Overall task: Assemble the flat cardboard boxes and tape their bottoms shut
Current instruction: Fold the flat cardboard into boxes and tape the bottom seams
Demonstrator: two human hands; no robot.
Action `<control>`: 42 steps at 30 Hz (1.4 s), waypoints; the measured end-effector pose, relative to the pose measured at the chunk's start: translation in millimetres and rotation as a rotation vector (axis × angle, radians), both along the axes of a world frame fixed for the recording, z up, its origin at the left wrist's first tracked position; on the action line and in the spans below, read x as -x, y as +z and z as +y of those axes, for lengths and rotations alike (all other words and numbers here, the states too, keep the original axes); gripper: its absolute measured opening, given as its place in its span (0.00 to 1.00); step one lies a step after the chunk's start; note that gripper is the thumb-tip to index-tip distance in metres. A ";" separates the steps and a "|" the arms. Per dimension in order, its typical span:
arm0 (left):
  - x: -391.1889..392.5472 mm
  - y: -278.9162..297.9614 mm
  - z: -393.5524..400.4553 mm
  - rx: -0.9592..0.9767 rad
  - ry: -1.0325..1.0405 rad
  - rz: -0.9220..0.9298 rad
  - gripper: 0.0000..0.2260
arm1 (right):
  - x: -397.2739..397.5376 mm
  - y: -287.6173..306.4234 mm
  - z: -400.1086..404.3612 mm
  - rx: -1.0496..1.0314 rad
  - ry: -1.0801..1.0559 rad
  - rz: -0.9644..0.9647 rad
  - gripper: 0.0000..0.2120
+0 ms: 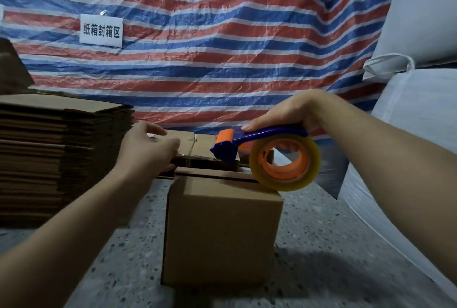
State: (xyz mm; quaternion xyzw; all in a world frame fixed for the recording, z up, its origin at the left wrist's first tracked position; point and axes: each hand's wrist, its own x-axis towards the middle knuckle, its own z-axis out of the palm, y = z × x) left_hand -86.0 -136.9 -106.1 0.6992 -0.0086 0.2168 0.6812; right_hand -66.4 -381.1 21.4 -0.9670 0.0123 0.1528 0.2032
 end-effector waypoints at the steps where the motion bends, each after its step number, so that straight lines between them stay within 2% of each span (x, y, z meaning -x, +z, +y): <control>1: -1.5 -2.5 4.2 -0.057 0.010 0.001 0.10 | -1.5 0.9 3.3 0.024 0.004 0.010 0.44; 6: -5.6 -19.0 15.1 -0.180 0.009 0.063 0.10 | -9.1 2.7 26.3 0.163 0.036 0.045 0.45; 12: -11.8 -26.9 21.8 -0.085 -0.038 0.094 0.10 | -15.0 3.0 40.0 0.250 0.023 0.062 0.44; 20: -16.4 -40.8 23.9 -0.075 -0.045 0.114 0.07 | -14.7 2.0 44.3 0.276 0.000 0.080 0.45; 31: -6.1 -67.3 5.2 -0.051 -0.056 0.144 0.04 | -9.9 -0.7 46.5 0.218 0.001 0.081 0.37; 36: -4.0 -68.7 0.2 -0.039 -0.077 0.178 0.06 | -10.1 -1.6 46.1 0.184 0.018 0.103 0.38; 40: -0.6 -72.5 1.3 -0.016 -0.177 0.312 0.12 | -11.2 -1.9 47.3 0.168 0.031 0.117 0.35; 42: 1.9 -74.0 2.5 -0.006 -0.193 0.338 0.12 | -12.1 -1.7 47.5 0.165 0.031 0.120 0.36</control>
